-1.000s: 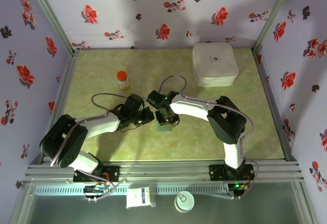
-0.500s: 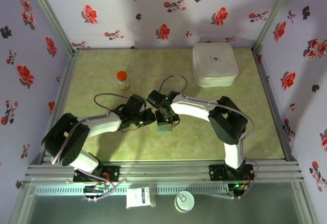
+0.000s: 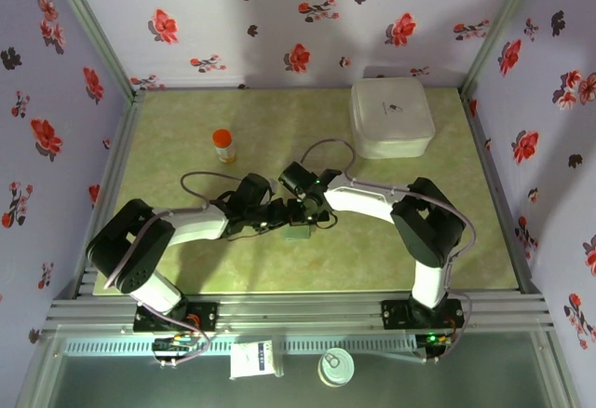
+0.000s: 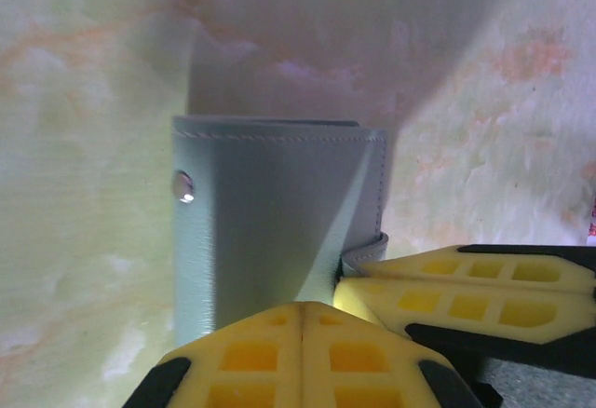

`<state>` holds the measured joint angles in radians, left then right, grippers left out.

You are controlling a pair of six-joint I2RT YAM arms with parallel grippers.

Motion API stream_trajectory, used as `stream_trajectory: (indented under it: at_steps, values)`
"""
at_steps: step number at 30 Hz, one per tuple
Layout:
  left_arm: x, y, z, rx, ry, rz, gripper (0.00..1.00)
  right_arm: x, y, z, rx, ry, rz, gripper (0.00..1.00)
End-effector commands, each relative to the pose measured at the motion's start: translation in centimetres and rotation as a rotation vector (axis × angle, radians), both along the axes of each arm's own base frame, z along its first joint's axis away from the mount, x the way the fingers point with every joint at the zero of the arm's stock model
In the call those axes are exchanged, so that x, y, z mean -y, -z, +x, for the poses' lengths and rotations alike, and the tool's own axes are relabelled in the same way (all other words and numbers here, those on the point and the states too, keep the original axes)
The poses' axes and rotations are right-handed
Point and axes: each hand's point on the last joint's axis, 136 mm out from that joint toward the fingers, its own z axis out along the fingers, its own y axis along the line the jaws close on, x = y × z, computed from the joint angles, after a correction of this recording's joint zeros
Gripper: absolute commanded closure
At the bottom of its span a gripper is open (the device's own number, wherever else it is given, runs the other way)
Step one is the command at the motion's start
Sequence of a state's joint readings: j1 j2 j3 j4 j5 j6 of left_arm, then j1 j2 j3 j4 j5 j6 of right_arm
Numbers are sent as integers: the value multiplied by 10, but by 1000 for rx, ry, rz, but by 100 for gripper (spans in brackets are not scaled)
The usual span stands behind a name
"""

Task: Take the credit cards out of the card holder

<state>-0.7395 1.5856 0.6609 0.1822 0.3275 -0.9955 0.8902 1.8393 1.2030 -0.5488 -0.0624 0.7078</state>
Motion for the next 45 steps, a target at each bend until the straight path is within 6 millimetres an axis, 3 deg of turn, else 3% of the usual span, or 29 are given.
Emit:
stream_trajectory:
  at_steps: [1, 9, 15, 30, 35, 39, 45]
  values:
    - [12, 0, -3, -19, 18, -35, 100, -3, 24, -12, -81, 18, 46, 100]
    - [-12, 35, -13, -92, -8, 114, 100, 4, 23, -10, -96, 69, 130, 100]
    - [-34, 50, -21, -113, -15, 226, 100, 17, 19, -7, -92, 108, 168, 100]
    - [-61, 89, -41, -212, -42, 295, 100, 45, 17, -5, -100, 205, 261, 100]
    - [-57, 82, -37, -198, -45, 275, 100, 50, 15, -5, -98, 195, 237, 100]
    - [-44, 63, -29, -170, -33, 218, 100, 49, 7, -2, -80, 170, 224, 100]
    - [-26, 30, -16, -120, -26, 132, 100, 55, -4, 6, -39, 163, 173, 77]
